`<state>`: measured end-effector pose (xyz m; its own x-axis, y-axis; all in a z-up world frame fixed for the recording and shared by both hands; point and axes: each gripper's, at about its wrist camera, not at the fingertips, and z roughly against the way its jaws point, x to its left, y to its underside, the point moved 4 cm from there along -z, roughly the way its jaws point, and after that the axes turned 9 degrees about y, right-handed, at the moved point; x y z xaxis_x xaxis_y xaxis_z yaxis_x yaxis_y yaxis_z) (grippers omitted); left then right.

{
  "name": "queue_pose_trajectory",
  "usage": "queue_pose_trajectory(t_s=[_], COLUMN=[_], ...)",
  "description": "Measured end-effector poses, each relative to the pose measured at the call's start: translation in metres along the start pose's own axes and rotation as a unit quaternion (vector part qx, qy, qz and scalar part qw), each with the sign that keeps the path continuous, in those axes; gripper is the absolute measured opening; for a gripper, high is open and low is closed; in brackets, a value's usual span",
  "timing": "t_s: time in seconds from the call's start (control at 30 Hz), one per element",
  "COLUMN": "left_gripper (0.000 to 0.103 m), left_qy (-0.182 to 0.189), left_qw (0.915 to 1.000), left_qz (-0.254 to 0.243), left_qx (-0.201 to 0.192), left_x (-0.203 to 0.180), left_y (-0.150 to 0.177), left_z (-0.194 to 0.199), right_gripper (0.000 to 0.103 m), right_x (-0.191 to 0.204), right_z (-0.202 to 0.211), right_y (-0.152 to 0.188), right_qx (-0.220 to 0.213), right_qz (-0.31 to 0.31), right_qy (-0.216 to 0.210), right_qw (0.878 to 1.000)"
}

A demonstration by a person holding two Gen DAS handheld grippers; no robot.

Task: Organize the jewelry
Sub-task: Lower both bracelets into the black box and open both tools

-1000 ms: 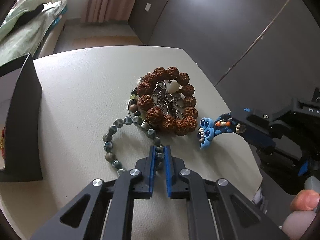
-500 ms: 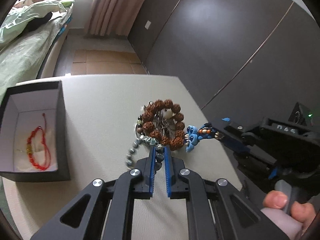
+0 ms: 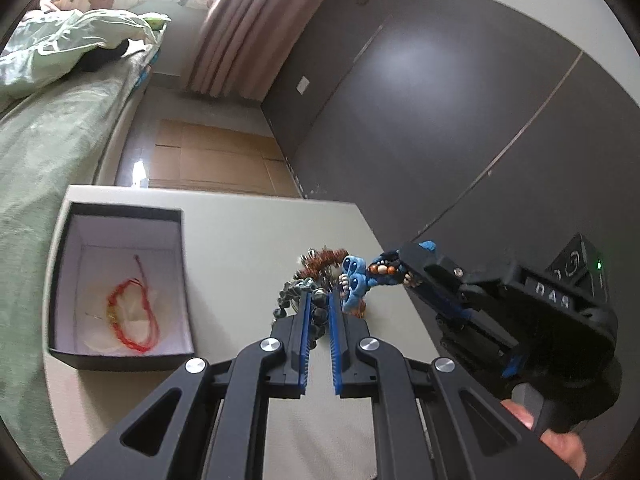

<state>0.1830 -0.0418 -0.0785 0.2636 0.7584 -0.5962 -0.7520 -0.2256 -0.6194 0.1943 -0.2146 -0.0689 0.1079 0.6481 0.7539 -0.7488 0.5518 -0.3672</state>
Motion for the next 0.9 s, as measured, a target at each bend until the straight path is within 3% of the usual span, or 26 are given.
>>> queue_pose_trajectory(t_s=[0.37,0.7,0.8,0.83,0.9], left_gripper=[0.006,0.007,0.008,0.009,0.034], left_qy=[-0.012,-0.052,-0.085,-0.09,-0.088], left_qw=[0.9984,0.9952,0.9917,0.9905,0.9892], left_qz=[0.024,0.057,0.076,0.086,0.097], left_qx=[-0.05,-0.06,-0.059,-0.06,-0.065], left_x=[0.026,0.063,0.079,0.085,0.091], left_y=[-0.026,-0.035,-0.036,-0.037,-0.038], left_z=[0.049,0.061,0.062,0.062,0.065], right_gripper=[0.013,0.013,0.013,0.013,0.013], right_x=[0.05,0.066,0.07,0.07,0.072], right_z=[-0.015,-0.035,-0.043,-0.044,-0.051], right_y=[0.027,0.045,0.049,0.049,0.052], right_qx=[0.019,0.043,0.051,0.053,0.058], right_qz=[0.054,0.074,0.079,0.08,0.082], right_qy=[-0.072,-0.08,-0.079,-0.079,-0.079], right_qw=[0.996,0.993,0.992,0.992,0.992])
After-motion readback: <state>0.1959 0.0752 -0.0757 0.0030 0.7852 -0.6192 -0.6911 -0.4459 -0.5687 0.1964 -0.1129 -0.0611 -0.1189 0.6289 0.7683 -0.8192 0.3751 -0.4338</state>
